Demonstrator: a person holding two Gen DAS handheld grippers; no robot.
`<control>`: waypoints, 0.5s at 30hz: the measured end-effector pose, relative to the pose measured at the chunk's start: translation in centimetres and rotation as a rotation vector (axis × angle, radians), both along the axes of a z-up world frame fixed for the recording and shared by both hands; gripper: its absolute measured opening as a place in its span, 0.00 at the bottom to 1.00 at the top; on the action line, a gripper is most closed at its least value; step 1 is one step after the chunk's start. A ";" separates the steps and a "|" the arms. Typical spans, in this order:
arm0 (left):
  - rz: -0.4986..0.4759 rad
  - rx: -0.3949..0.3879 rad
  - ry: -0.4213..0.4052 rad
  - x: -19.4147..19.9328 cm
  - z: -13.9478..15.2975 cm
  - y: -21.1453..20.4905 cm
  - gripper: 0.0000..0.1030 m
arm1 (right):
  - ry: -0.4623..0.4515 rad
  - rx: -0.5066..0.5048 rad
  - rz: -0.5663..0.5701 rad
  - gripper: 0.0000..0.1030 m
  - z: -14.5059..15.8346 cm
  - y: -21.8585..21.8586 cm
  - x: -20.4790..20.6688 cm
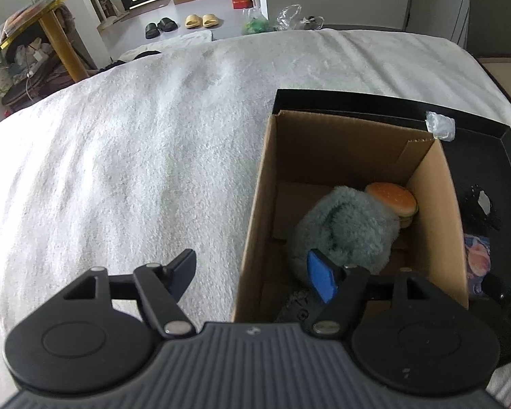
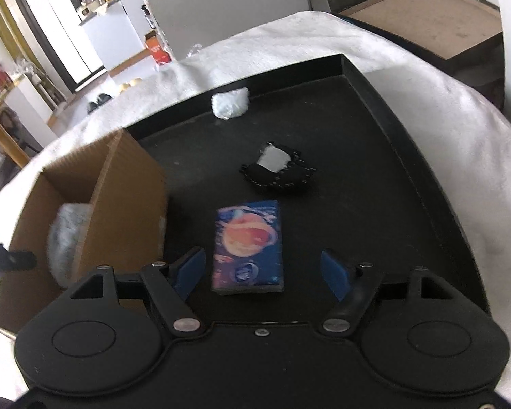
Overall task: Organize soft objects
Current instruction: 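Move the right gripper back over the tray to the planet-print tissue pack, then close the right gripper on the planet-print tissue pack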
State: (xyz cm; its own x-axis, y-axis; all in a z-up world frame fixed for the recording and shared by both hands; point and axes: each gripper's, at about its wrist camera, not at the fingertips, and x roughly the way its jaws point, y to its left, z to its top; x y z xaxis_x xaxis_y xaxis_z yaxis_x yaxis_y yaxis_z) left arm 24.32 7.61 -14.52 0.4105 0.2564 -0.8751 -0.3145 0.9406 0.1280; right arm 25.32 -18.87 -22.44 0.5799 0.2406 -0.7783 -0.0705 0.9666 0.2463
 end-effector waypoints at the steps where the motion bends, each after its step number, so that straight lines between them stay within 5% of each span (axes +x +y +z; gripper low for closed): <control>1: -0.001 0.005 -0.001 0.1 0.1 -0.1 0.68 | 0.001 -0.007 -0.003 0.72 -0.3 -0.1 0.0; 15: -0.022 0.037 0.045 1.8 -1.5 -1.3 0.68 | 0.003 0.033 0.050 0.72 -1.7 1.0 1.7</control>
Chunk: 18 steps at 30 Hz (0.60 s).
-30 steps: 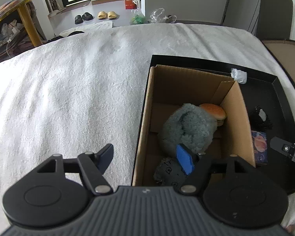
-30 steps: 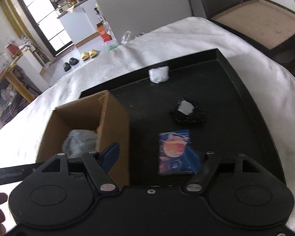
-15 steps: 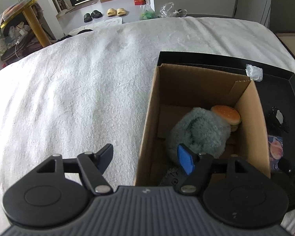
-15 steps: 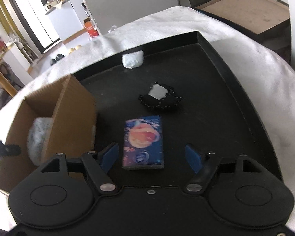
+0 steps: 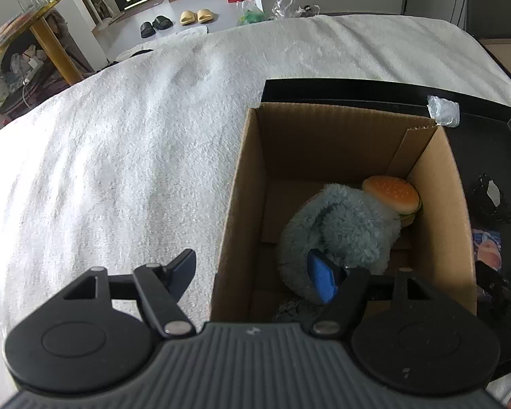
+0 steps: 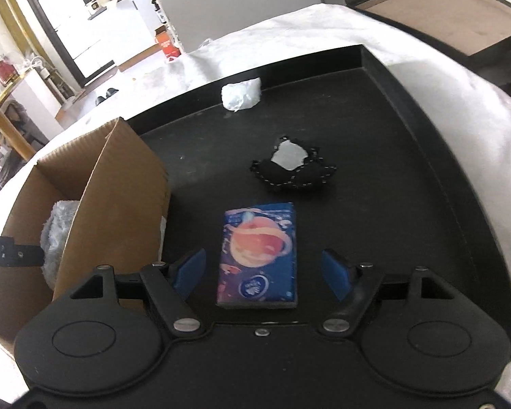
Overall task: Organize soft objects
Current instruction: 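Close the right gripper on the planet-print tissue pack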
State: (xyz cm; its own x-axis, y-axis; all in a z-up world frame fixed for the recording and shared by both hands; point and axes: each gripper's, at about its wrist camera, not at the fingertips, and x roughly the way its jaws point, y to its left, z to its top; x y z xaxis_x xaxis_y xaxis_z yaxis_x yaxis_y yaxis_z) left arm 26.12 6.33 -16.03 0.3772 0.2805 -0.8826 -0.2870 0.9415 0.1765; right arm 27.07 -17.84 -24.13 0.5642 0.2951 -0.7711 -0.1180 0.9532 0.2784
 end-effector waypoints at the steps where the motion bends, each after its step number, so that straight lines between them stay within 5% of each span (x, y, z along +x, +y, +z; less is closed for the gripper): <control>1: 0.000 -0.002 0.003 0.1 -0.1 0.0 0.68 | 0.004 0.004 0.006 0.72 -0.1 0.1 0.2; 11: 0.016 -0.021 0.008 0.6 -0.6 0.8 0.68 | -0.019 -0.132 0.071 0.68 -1.2 2.5 0.4; 15: 0.018 -0.035 0.005 0.5 -0.5 0.9 0.68 | -0.044 -0.225 0.081 0.50 -1.2 3.0 -0.2; 18: 0.011 -0.048 0.007 0.1 -0.6 0.7 0.68 | -0.045 -0.238 0.067 0.49 -1.1 2.6 -0.3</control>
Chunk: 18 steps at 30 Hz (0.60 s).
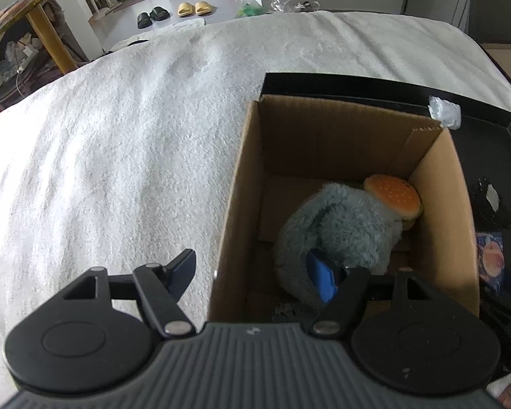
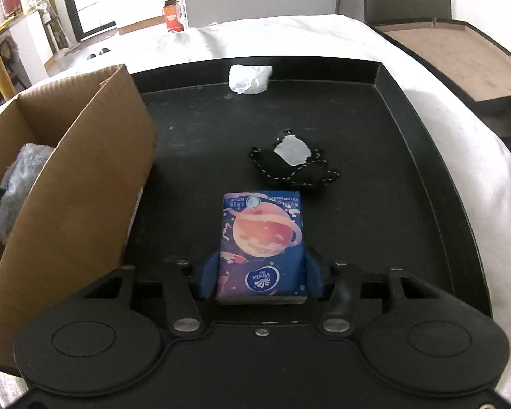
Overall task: Organize soft objects
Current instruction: 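Close the right gripper on the planet-print tissue pack, then carry the tissue pack with the right gripper over the box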
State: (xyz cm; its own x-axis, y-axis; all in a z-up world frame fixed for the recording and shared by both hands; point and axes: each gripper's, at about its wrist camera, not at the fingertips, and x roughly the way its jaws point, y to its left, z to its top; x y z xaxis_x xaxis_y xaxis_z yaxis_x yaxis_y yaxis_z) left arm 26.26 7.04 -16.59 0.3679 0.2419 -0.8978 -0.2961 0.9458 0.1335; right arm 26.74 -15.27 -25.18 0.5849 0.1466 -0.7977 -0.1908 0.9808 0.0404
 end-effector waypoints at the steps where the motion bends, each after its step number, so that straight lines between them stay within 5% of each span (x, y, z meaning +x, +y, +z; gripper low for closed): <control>1: -0.003 -0.003 0.002 -0.1 0.0 -0.1 0.68 | 0.001 0.001 -0.006 0.49 0.0 -0.1 -0.1; 18: -0.014 -0.047 -0.022 -2.7 1.6 0.3 0.68 | -0.021 0.115 -0.015 0.49 4.5 -1.3 -1.4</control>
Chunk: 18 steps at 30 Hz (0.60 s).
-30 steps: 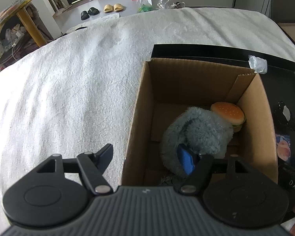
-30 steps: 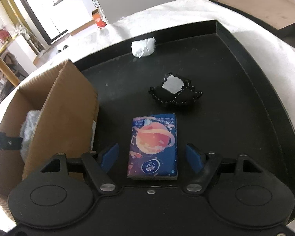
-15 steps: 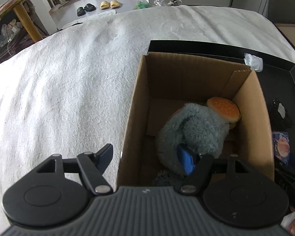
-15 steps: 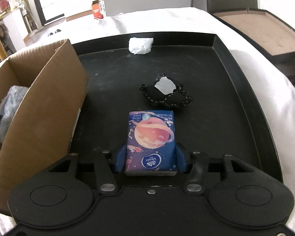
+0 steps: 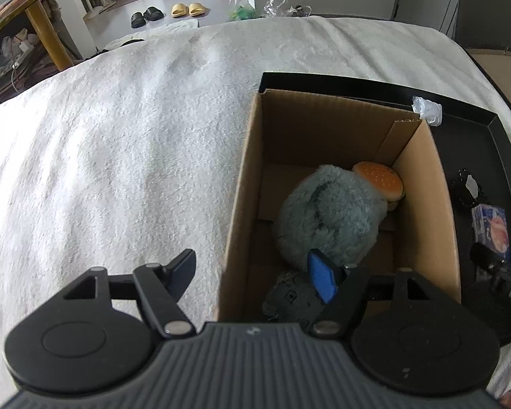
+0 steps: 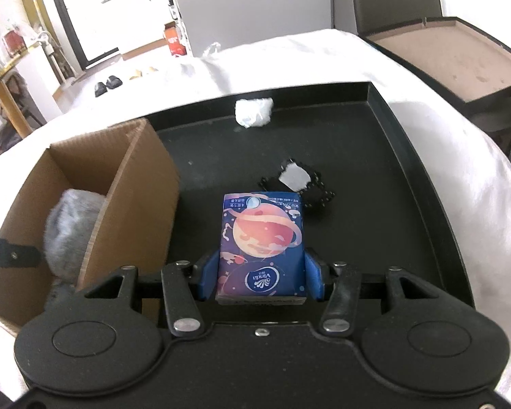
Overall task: Organize soft objects
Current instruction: 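Carry the tissue pack with the right gripper over the box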
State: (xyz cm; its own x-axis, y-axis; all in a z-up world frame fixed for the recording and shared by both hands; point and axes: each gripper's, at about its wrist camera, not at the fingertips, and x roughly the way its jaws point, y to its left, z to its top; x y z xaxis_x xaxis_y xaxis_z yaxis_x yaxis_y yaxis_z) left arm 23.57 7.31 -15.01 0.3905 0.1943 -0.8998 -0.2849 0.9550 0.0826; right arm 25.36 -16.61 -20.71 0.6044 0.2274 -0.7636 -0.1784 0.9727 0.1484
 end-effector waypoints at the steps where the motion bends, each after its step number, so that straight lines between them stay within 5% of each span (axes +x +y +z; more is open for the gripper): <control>1: 0.001 -0.002 -0.004 -0.2 0.1 0.1 0.68 | -0.004 0.005 0.005 0.49 0.3 0.1 0.0; 18: 0.010 -0.050 -0.066 -2.4 1.6 1.0 0.68 | -0.067 0.047 0.124 0.49 5.4 2.8 -1.7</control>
State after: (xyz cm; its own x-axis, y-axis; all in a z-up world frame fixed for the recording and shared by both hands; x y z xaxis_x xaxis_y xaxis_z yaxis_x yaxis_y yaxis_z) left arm 21.14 8.31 -13.45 0.4479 0.1543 -0.8807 -0.2978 0.9545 0.0158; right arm 23.63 -13.79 -15.28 0.6187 0.3380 -0.7092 -0.3078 0.9348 0.1770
